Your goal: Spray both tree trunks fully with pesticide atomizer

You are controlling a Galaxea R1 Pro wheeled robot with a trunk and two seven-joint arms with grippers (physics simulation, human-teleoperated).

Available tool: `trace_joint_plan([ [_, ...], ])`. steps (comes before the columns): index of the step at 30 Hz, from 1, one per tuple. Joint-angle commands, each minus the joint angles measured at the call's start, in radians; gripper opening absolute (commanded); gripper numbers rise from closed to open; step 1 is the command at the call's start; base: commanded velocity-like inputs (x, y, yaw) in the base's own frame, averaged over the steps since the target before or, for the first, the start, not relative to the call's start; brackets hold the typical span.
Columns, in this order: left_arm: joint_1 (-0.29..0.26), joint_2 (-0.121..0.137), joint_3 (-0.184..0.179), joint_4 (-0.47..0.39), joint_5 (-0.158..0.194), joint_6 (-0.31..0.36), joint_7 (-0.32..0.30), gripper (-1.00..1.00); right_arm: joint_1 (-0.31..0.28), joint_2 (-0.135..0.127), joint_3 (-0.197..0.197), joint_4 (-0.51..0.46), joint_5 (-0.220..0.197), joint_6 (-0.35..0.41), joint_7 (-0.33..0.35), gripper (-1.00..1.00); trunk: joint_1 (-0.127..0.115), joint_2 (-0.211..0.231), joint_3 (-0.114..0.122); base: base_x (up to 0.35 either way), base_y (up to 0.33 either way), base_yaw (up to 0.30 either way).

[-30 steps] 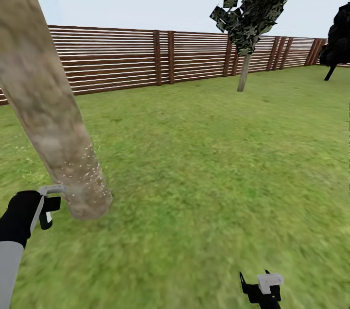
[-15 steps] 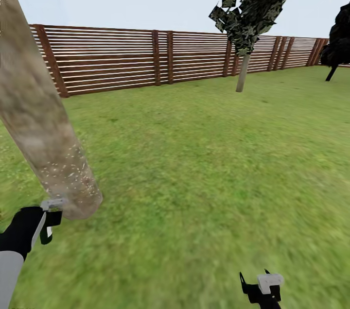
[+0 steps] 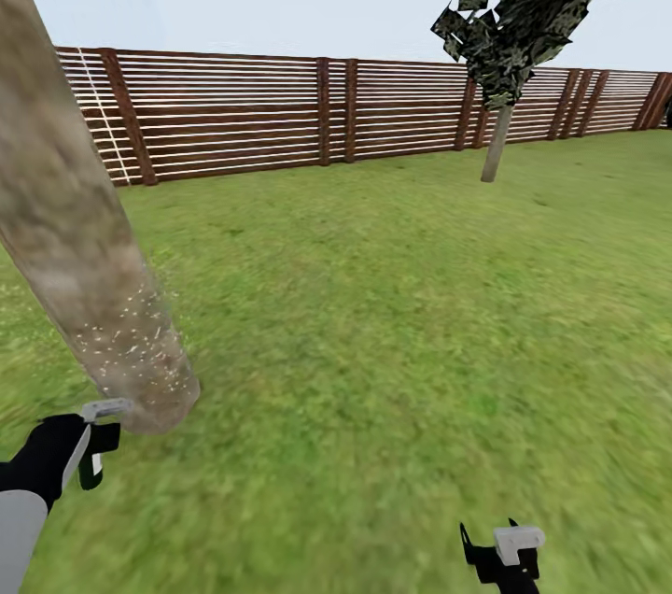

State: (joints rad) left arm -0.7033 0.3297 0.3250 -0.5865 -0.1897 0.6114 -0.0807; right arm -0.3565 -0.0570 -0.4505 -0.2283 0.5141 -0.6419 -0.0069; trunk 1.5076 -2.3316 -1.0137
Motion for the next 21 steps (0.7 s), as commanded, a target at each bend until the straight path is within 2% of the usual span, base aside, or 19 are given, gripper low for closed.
trace_joint_plan([
  [1,-0.001,-0.006,0.005,0.006,-0.010,0.003,-0.009,-1.00,-0.001,0.000,-0.008,0.001,0.011,-0.004,-0.001,1.00,0.000,0.000,-0.001,0.302,-0.114,0.001],
  [3,-0.001,-0.027,0.006,0.012,-0.012,0.002,-0.010,-1.00,-0.001,0.000,-0.008,0.001,0.011,-0.004,-0.001,1.00,0.000,0.000,-0.001,0.233,-0.124,0.000],
  [5,-0.001,-0.035,0.007,0.024,-0.013,0.000,-0.010,-1.00,-0.001,0.000,-0.008,0.001,0.011,-0.004,-0.001,1.00,0.000,0.000,-0.001,0.066,-0.038,0.000],
  [7,0.013,-0.035,0.007,0.031,-0.015,-0.002,-0.010,-1.00,-0.001,0.000,-0.008,0.001,0.010,-0.004,-0.001,1.00,0.000,0.000,-0.001,-0.058,-0.005,0.000],
  [11,0.032,-0.030,0.007,0.030,-0.013,-0.018,-0.011,-1.00,-0.001,0.000,-0.008,0.001,0.009,-0.004,-0.001,1.00,0.000,0.000,-0.001,-0.295,-0.001,0.000],
  [14,0.042,-0.032,0.004,0.034,-0.014,-0.125,-0.019,-1.00,-0.001,0.000,-0.008,0.001,0.009,-0.004,-0.002,1.00,0.000,0.000,-0.001,-0.333,0.004,0.000],
  [17,0.087,-0.032,-0.005,0.023,-0.014,-0.164,-0.031,-1.00,-0.001,0.000,-0.008,0.001,0.009,-0.004,-0.002,1.00,0.000,0.000,-0.001,-0.336,0.060,0.000],
  [18,0.099,-0.032,-0.007,0.022,-0.015,-0.203,-0.041,-1.00,-0.001,0.000,-0.008,0.001,0.009,-0.004,-0.002,1.00,0.000,0.000,-0.001,-0.337,0.074,0.000],
  [19,0.110,-0.031,-0.008,0.021,-0.016,-0.244,-0.058,-1.00,-0.001,0.000,-0.008,0.001,0.009,-0.004,-0.001,1.00,0.000,0.000,-0.001,-0.337,0.078,-0.007],
  [20,0.121,-0.029,-0.010,0.021,-0.027,-0.289,-0.107,-1.00,-0.001,0.000,-0.008,0.001,0.009,-0.004,0.000,1.00,0.000,0.000,-0.001,-0.338,0.080,-0.101],
  [21,0.130,-0.027,-0.011,0.020,-0.064,-0.316,-0.180,-1.00,-0.001,0.000,-0.008,0.001,0.008,-0.004,0.000,1.00,0.000,0.000,0.000,-0.338,0.081,-0.201],
])
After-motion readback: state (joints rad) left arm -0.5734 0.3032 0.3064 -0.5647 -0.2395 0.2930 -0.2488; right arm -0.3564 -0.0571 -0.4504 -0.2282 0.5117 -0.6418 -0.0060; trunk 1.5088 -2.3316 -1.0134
